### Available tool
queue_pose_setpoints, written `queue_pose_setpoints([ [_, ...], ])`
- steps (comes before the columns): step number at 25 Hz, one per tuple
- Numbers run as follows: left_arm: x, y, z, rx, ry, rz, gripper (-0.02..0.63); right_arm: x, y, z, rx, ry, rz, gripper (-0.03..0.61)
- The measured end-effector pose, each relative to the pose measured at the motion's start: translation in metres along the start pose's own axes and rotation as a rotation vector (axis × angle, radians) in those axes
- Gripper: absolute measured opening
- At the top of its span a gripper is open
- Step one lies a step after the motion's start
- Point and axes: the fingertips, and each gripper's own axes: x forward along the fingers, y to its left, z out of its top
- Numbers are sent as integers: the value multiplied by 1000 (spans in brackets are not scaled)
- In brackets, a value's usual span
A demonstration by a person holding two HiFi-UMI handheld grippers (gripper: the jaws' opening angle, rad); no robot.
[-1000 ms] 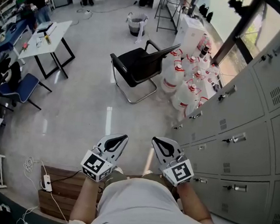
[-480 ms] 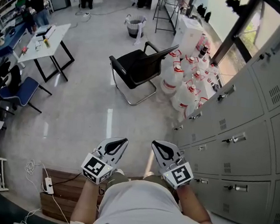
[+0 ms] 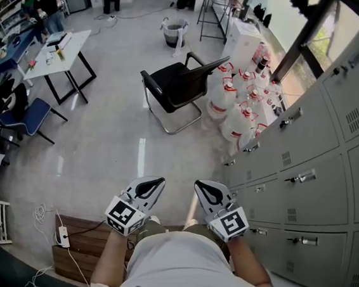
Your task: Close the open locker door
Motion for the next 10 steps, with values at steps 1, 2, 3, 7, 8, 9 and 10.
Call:
queue_pose_setpoints([
  [1, 1, -1, 0, 0, 1, -1, 3, 0, 0, 0, -2, -1, 3, 11],
  [2, 1, -2, 0, 0, 2, -2, 5, -1, 0, 0, -3, -1, 5, 11],
  [3, 2, -3, 0, 1, 3, -3, 3, -2, 1, 0, -3, -2, 6, 11],
  [7, 4, -7, 1, 4, 3, -5, 3, -6, -2, -2, 6, 3, -4, 11],
  [8, 4, -7, 1, 4, 4, -5, 3, -7, -4, -3, 9, 5, -9, 11],
  [9, 5, -8, 1, 5, 5, -5, 3, -8, -5, -3, 12, 6, -14, 11],
  [10, 5, -8, 2, 5, 5, -4, 3, -9, -7, -4, 15, 8, -18, 11],
])
